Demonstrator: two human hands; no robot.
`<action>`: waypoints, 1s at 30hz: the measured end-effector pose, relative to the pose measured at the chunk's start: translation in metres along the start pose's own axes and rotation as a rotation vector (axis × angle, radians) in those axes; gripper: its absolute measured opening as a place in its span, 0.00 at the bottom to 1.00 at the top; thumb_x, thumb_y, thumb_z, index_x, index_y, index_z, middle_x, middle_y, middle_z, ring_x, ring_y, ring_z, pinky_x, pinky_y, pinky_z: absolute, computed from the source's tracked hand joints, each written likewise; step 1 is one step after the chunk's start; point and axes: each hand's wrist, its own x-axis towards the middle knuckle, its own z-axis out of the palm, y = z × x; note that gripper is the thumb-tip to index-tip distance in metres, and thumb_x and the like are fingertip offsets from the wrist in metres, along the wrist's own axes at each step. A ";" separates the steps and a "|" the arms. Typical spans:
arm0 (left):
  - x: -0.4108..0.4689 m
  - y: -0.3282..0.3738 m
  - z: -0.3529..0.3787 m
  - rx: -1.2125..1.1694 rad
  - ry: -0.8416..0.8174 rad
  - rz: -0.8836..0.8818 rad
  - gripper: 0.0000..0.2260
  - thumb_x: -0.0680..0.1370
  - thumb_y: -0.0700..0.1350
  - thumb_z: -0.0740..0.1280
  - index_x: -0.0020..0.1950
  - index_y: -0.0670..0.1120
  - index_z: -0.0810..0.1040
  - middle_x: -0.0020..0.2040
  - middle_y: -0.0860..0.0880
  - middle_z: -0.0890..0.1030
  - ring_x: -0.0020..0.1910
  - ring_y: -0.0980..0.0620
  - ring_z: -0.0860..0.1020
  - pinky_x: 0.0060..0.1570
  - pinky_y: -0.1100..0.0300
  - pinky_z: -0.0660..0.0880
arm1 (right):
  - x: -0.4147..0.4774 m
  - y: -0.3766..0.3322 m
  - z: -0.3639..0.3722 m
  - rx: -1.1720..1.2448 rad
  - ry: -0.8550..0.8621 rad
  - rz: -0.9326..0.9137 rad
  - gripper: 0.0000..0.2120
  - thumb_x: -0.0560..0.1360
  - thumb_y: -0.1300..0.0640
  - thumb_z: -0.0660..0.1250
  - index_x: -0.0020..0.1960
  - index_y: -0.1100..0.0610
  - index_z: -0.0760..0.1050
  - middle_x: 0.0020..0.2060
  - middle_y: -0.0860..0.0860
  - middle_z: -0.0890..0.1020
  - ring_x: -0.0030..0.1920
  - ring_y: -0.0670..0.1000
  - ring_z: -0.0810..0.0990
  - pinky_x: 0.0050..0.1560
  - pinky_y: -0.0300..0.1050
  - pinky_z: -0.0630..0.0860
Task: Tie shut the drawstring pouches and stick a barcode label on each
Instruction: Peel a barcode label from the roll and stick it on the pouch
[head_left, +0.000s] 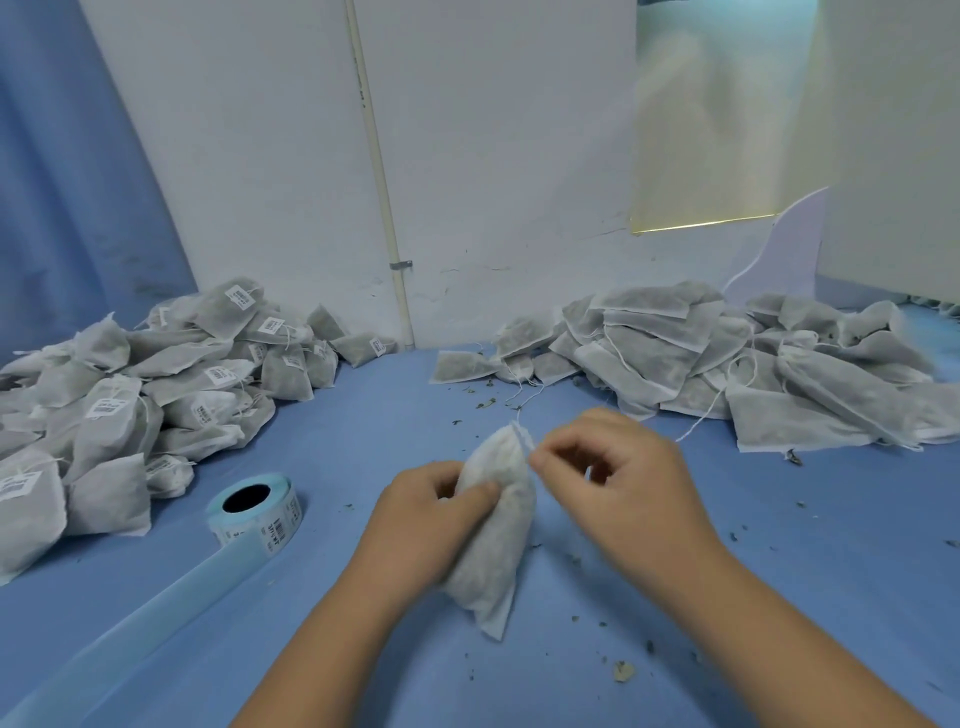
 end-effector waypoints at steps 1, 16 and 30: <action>0.000 0.003 0.001 -0.061 0.022 -0.008 0.12 0.75 0.48 0.68 0.33 0.45 0.77 0.28 0.54 0.72 0.28 0.56 0.69 0.29 0.63 0.66 | -0.004 -0.001 0.006 -0.148 -0.011 -0.130 0.05 0.70 0.56 0.71 0.35 0.50 0.80 0.32 0.43 0.78 0.33 0.43 0.75 0.36 0.36 0.71; -0.019 -0.004 -0.023 -0.528 -0.037 -0.253 0.13 0.76 0.47 0.70 0.47 0.36 0.83 0.44 0.38 0.83 0.43 0.44 0.80 0.48 0.50 0.74 | -0.024 -0.018 0.031 -0.280 -0.330 -0.329 0.12 0.73 0.49 0.62 0.52 0.49 0.80 0.45 0.45 0.76 0.43 0.48 0.75 0.40 0.46 0.76; -0.036 -0.055 -0.136 -0.256 0.430 -0.456 0.11 0.72 0.48 0.71 0.40 0.40 0.81 0.30 0.47 0.81 0.28 0.50 0.78 0.31 0.61 0.69 | -0.026 -0.063 0.111 -0.004 -0.478 -0.094 0.13 0.74 0.50 0.64 0.58 0.45 0.75 0.45 0.38 0.74 0.48 0.39 0.74 0.47 0.28 0.68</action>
